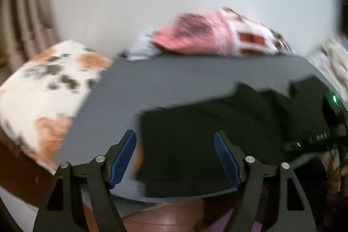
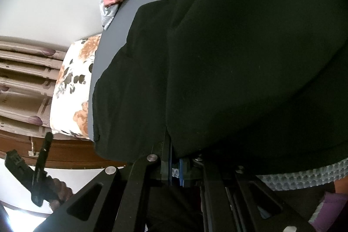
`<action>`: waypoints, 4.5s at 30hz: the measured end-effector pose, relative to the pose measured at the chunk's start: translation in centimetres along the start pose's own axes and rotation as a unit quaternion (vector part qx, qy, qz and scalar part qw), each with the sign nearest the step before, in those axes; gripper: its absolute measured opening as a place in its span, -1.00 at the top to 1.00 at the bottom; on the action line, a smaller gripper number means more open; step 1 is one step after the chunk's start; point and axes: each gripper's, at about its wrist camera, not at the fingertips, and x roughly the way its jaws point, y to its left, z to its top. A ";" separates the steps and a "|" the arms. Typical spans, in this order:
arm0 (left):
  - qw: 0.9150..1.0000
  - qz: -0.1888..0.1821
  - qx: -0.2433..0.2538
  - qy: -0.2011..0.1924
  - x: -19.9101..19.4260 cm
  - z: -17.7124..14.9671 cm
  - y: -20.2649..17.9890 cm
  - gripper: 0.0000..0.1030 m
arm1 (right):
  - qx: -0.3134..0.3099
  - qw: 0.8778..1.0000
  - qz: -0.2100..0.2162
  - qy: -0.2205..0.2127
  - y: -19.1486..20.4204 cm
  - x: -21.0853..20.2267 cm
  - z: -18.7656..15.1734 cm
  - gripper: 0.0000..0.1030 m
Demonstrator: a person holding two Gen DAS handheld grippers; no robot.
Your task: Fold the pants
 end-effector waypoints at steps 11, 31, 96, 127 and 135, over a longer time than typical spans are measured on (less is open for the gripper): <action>0.988 -0.044 0.004 0.151 10.5 -2.2 -2.2 -0.16 | 0.013 0.995 0.079 -0.050 -2.8 -3.9 3.0 0.44; 0.988 -0.036 0.008 0.150 10.3 -2.6 -2.3 -0.29 | 0.185 0.935 0.009 -0.303 -25.4 -25.5 18.4 0.90; 0.987 -0.067 0.054 0.133 9.5 -2.3 -2.1 -0.65 | 0.254 0.933 0.158 -0.200 -25.6 -23.9 -2.0 0.28; 0.988 -0.055 0.030 0.140 10.3 -3.5 -0.4 -0.75 | 0.248 0.937 0.153 -0.191 -24.5 -23.3 -0.9 -0.16; 0.990 -0.045 0.029 0.127 10.5 -3.5 -0.1 -0.83 | 0.209 0.961 0.085 -0.160 -22.0 -21.1 0.3 0.89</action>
